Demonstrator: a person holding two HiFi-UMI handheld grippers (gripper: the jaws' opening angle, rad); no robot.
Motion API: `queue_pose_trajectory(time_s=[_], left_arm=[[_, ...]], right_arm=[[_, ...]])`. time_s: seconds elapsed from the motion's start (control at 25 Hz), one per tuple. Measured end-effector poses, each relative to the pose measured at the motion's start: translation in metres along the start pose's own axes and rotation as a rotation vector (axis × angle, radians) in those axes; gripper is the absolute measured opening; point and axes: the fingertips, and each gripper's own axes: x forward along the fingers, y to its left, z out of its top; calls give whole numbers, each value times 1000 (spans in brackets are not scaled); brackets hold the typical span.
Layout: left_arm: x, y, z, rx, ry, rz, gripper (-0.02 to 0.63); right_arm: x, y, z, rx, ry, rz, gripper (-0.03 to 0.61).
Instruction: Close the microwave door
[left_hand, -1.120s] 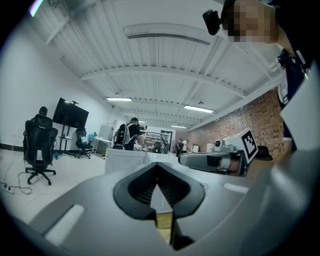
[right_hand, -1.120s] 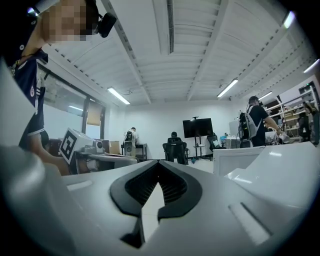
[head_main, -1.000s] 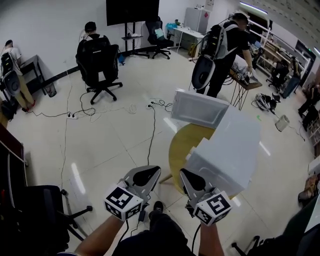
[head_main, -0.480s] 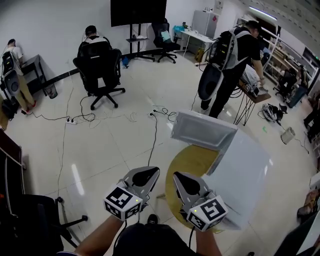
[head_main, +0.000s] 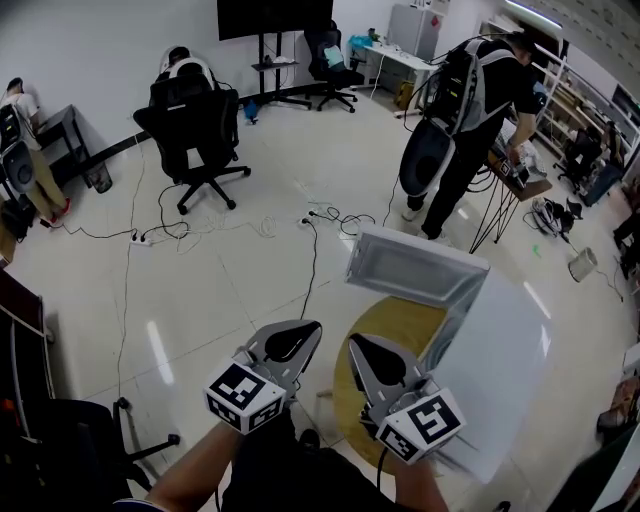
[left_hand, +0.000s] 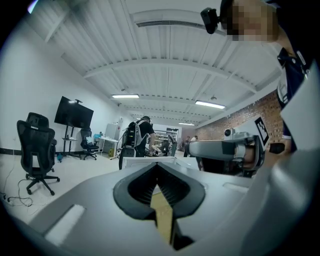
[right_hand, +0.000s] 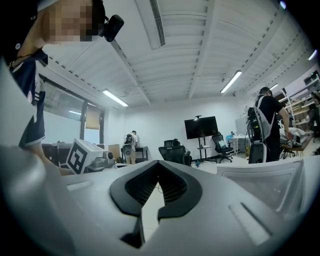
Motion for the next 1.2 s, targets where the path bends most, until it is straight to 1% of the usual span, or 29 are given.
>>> queue_pose_trajectory(time_s=[0.16,0.24,0.36,0.48,0.6,0.76,0.88,1.0,1.2], left_arm=[[21,21,5,0,-5,-46,11],[31,36,6,-1,-3,-80,11],[43,65,7,-3,10,-135,11],[60,93,7,-4,19,-204,11],[75,120,2,4,43,-282,11],[105,137,-10,22,56,-394,11],[106,153,-5,19,85,-493,11],[110,149,5,22,114,-556,11],[138,123,1,39,148,-655,11]], right_arm=[[21,-13,3,-9,-1,-34,2],[36,-22,4,-15,-1,-73,2],[60,-37,4,-18,1,-153,2],[79,-61,-4,-14,13,-258,2],[98,-83,-15,15,18,-370,2],[100,-116,-28,17,0,-524,2],[105,-113,-17,9,-7,-658,2],[92,-109,0,10,-12,-744,2],[54,-122,-11,66,-21,-878,2]])
